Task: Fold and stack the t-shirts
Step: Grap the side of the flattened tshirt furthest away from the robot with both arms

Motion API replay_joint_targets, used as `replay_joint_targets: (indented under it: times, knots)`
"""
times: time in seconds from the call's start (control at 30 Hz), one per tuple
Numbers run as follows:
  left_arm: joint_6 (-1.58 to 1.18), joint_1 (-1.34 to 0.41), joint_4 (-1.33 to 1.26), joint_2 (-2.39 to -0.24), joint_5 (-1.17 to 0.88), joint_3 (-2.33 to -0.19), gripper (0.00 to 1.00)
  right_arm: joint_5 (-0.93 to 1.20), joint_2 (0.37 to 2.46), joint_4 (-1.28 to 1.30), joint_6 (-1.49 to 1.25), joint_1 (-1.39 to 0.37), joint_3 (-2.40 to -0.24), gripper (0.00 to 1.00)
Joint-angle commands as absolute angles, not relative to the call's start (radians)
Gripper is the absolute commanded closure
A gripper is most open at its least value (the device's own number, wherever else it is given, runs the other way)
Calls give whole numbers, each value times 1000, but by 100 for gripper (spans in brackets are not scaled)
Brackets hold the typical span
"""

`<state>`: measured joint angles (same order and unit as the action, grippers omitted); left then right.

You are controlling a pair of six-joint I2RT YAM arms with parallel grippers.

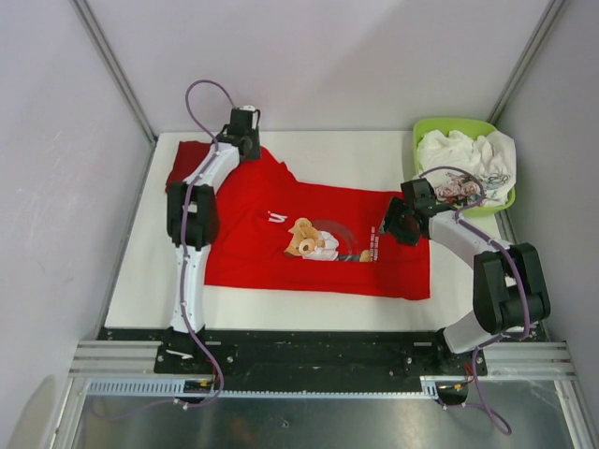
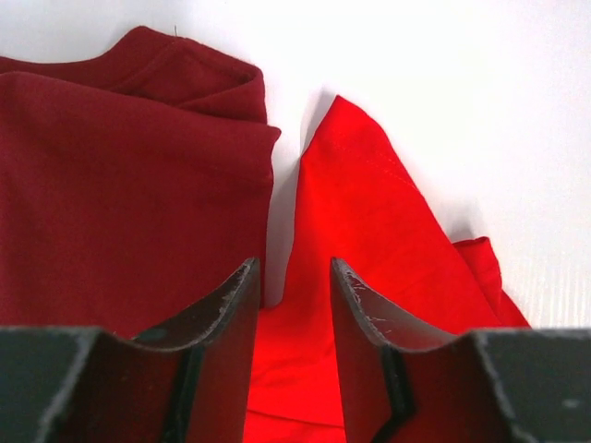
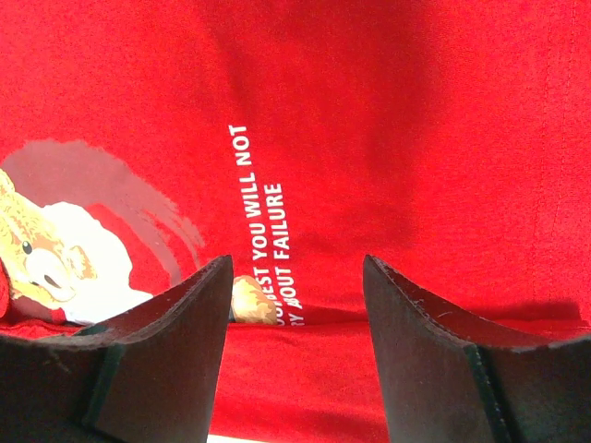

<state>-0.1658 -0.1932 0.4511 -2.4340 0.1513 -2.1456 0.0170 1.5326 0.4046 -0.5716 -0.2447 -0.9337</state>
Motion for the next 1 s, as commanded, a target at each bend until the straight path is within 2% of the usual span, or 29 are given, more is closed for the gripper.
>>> replay_joint_targets:
  times: [0.0, 0.33, 0.4, 0.73, 0.97]
  knots:
    - [-189, -189, 448, -2389, 142, -2132, 62, 21, 1540, 377, -569, -240, -976, 37]
    - [-201, -190, 449, -2360, 130, -2112, 95, -51, 1570, 371, -556, -179, -1041, 38]
    - [-203, -191, 448, -2348, 126, -2107, 99, -66, 1581, 351, -555, -163, -1049, 40]
    - [-215, -199, 446, -2230, 131, -2029, 100, -166, 1681, 299, -501, -123, -1114, 47]
    - [-239, -199, 445, -2177, 113, -1931, 100, -183, 1765, 300, -485, -135, -1167, 56]
